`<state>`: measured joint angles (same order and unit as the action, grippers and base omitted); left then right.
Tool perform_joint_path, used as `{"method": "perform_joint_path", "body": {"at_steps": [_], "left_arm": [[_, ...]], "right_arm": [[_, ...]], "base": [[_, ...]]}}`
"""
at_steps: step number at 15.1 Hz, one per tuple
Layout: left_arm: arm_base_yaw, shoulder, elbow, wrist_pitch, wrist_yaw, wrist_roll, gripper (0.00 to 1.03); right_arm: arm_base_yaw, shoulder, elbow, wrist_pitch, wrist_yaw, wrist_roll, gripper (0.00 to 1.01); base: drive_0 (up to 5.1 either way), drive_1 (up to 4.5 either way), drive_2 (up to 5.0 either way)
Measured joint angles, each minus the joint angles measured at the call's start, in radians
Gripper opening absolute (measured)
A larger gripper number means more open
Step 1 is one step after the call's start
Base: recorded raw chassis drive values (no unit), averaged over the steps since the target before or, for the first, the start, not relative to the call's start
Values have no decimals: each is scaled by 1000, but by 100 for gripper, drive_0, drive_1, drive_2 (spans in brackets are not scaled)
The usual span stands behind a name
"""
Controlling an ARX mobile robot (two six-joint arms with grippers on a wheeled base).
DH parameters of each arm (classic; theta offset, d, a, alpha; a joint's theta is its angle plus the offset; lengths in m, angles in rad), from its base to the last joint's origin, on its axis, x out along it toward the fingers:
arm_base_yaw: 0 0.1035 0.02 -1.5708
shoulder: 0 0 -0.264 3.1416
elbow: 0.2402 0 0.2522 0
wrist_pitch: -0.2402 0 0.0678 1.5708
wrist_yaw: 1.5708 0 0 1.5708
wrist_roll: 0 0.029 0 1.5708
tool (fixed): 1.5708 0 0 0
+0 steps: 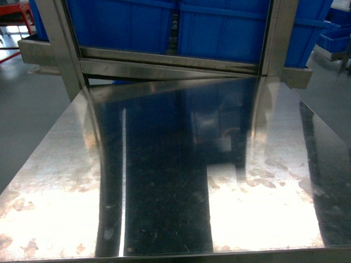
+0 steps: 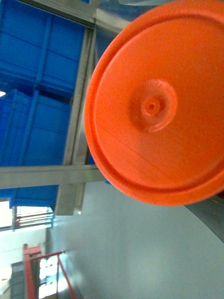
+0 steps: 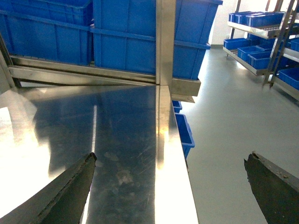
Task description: Pick capacitor and pack into box
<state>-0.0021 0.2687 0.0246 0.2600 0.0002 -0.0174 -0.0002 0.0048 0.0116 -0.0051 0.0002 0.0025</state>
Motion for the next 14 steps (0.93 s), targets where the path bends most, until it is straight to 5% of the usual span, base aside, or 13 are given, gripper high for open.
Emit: {"method": "perform_joint_path", "body": {"at_steps": [8,10,14], "left_arm": [[0,-93,-11,-85,0,0,44],[0,-244,-11,-279,-2,0,44],[0,-258,-11,-260,0,0,44]], "right_arm": [[0,0,0,0,0,0,98],[0,0,0,0,0,0,98],[0,0,0,0,0,0,98]], "base": [[0,0,0],[0,0,0],[0,0,0]]}}
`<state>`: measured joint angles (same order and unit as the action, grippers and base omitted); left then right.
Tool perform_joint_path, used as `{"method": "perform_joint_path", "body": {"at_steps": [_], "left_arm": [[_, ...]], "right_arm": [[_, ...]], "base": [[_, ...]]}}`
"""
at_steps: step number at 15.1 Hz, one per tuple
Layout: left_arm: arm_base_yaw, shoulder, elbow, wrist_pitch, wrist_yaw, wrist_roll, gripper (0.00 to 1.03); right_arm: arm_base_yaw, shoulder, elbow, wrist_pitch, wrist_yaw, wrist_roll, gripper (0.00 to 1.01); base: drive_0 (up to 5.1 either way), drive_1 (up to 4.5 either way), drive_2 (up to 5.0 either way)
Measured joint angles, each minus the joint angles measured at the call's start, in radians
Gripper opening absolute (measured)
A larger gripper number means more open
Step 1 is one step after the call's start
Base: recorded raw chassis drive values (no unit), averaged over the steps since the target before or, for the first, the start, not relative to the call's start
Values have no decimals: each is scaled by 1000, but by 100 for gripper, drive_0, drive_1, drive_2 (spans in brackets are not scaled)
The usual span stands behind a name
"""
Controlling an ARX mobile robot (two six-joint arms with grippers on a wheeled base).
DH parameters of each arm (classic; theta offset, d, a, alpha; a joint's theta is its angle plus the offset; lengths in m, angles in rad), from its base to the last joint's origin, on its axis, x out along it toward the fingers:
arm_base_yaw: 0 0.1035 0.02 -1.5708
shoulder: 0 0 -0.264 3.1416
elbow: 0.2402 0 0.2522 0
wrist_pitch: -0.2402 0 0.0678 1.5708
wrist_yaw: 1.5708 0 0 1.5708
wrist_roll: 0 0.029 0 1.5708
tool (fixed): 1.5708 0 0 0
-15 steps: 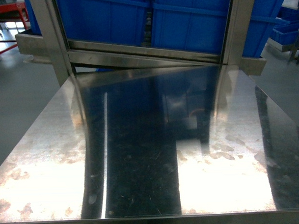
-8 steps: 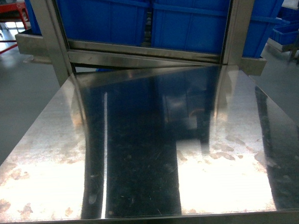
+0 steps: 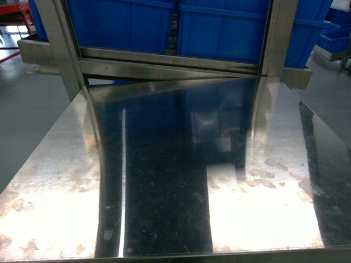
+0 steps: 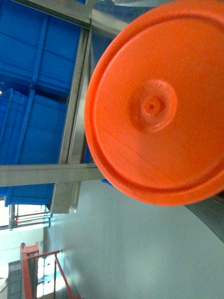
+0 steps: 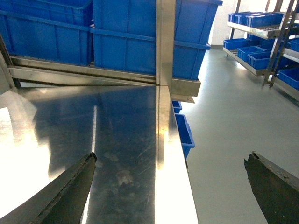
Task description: Pick capacitor and pack into box
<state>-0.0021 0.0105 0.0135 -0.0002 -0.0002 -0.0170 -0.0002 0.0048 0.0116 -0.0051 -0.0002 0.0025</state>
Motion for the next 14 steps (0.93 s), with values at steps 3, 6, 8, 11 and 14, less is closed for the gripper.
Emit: {"method": "perform_joint_path", "body": {"at_steps": [3,6,8,11,14], "left_arm": [[0,0,0,-6,0,0,44],[0,0,0,-6,0,0,44],[0,0,0,-6,0,0,44],[0,0,0,-6,0,0,44],[0,0,0,-6,0,0,44]], "right_arm": [[0,0,0,0,0,0,98],[0,0,0,0,0,0,98],[0,0,0,0,0,0,98],[0,0,0,0,0,0,98],[0,0,0,0,0,0,98]], "base": [[0,0,0],[0,0,0],[0,0,0],[0,0,0],[0,0,0]]}}
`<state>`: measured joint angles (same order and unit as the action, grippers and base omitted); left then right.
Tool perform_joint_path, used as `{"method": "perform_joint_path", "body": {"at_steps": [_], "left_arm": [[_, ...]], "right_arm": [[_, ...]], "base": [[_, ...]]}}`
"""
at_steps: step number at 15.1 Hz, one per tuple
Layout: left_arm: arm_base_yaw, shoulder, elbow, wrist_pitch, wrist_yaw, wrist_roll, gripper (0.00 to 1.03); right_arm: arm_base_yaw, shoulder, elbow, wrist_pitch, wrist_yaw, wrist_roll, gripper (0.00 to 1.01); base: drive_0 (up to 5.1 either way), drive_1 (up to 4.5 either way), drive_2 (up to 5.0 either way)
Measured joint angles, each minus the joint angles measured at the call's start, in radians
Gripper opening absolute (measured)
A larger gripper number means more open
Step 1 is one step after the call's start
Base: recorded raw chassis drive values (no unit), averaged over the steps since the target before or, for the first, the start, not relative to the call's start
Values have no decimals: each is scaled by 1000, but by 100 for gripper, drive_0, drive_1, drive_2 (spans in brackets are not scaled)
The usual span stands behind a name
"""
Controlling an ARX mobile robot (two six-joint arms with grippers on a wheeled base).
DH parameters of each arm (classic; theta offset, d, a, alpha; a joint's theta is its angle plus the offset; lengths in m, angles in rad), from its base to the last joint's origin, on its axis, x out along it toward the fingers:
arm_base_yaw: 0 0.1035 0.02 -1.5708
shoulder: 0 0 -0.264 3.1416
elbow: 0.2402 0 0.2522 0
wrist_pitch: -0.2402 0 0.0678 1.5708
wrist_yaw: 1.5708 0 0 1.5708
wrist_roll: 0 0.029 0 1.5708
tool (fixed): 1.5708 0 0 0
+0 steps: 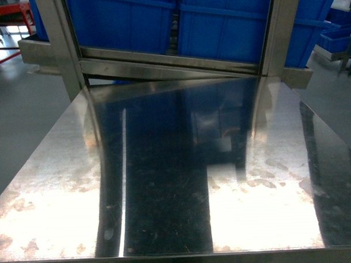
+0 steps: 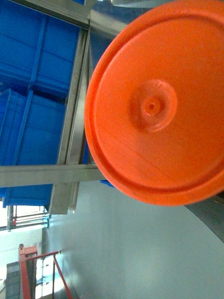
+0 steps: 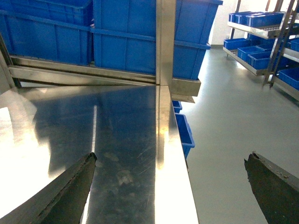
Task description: Pick capacitor and pack into box
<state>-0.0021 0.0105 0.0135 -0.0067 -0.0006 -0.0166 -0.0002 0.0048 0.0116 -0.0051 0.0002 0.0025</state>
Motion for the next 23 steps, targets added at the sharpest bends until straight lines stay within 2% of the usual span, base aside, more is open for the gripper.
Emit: {"method": "perform_joint_path", "body": {"at_steps": [23], "left_arm": [[0,0,0,0,0,3,44]], "right_arm": [[0,0,0,0,0,0,98]], "base": [[0,0,0]]}}
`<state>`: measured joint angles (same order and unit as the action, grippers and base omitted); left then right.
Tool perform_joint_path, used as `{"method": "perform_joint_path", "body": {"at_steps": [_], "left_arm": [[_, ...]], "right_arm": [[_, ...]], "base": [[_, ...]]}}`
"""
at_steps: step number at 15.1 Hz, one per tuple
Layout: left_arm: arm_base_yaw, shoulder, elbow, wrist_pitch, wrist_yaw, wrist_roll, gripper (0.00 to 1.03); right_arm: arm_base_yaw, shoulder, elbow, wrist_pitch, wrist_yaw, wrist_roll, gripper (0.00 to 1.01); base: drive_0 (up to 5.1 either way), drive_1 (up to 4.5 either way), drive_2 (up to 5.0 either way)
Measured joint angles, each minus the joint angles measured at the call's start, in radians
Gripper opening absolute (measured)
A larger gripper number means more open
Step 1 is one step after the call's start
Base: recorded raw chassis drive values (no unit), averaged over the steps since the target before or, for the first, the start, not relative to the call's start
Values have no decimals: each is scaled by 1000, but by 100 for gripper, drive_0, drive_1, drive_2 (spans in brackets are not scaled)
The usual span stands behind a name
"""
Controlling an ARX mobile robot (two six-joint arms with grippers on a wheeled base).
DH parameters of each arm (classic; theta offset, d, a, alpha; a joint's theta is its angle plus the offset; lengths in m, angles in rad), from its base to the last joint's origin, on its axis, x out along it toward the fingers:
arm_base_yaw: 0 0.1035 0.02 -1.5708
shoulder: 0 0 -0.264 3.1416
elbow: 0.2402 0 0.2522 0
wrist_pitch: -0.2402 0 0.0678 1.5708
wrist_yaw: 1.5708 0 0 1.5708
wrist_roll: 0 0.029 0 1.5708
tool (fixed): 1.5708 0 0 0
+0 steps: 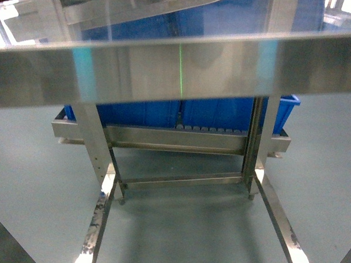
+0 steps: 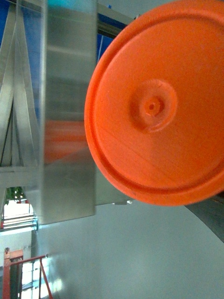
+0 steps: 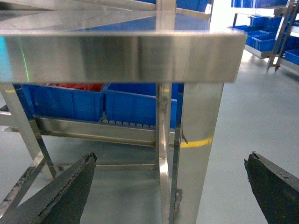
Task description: Pick capacitor and pack into box
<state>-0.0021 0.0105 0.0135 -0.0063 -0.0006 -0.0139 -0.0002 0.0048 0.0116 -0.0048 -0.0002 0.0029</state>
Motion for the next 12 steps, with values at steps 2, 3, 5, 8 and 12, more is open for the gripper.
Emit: {"method": "perform_joint_path", "body": {"at_steps": [2,3,5,8,12], "left_arm": [[0,0,0,0,1,0,44],[0,0,0,0,0,0,44],[0,0,0,-1,0,0,44],[0,0,0,0,0,0,44],[0,0,0,-1,0,0,44]], "right_arm": [[0,0,0,0,1,0,98],[0,0,0,-1,0,0,98],[0,0,0,-1,0,-2,98],[0,0,0,-1,0,0,98],[0,0,0,-2,0,0,98]], "base": [[0,0,0],[0,0,0],[0,0,0],[0,0,0],[0,0,0]]}}
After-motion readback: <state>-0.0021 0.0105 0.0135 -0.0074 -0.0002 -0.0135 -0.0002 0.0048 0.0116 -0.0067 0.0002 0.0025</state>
